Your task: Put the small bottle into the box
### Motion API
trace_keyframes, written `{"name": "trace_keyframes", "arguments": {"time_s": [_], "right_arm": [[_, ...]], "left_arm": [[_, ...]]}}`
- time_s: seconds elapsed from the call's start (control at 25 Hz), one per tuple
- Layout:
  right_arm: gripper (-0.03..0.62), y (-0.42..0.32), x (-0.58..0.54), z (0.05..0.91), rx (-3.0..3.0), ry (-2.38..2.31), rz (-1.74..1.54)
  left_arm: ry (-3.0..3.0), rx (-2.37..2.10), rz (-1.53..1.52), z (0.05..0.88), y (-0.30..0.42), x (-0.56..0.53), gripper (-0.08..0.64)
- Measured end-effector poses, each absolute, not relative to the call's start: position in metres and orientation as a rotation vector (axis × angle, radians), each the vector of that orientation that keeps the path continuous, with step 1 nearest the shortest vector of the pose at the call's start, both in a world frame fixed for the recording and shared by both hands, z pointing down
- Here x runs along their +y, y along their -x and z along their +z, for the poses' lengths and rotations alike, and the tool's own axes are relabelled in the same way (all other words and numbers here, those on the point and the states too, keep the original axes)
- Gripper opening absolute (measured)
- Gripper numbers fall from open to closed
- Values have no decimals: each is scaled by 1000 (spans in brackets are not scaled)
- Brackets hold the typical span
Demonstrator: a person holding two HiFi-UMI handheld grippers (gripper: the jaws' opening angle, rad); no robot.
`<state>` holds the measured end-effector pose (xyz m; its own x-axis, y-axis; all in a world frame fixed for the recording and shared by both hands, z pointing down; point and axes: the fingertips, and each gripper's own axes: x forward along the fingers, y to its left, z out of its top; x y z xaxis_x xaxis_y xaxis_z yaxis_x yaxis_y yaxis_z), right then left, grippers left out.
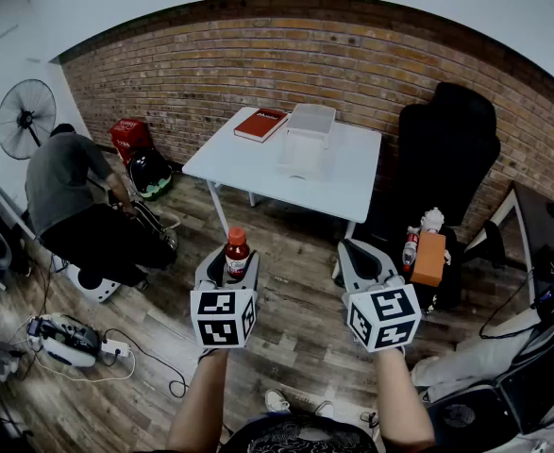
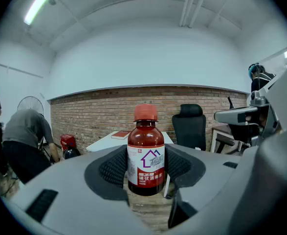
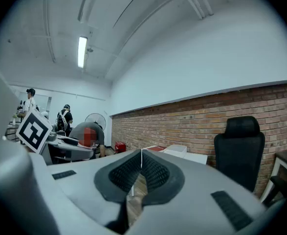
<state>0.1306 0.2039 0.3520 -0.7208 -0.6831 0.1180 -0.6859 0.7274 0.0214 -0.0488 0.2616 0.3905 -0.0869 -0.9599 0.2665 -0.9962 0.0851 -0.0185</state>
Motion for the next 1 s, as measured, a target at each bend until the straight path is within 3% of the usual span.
{"name": "trace_keyframes", "arguments": {"time_s": [1.0], "right_arm": [[21,-89,163,377,-2726,-1185,92]], "left_arm": [[-2068,-2048,275,411,87,209,236]]}}
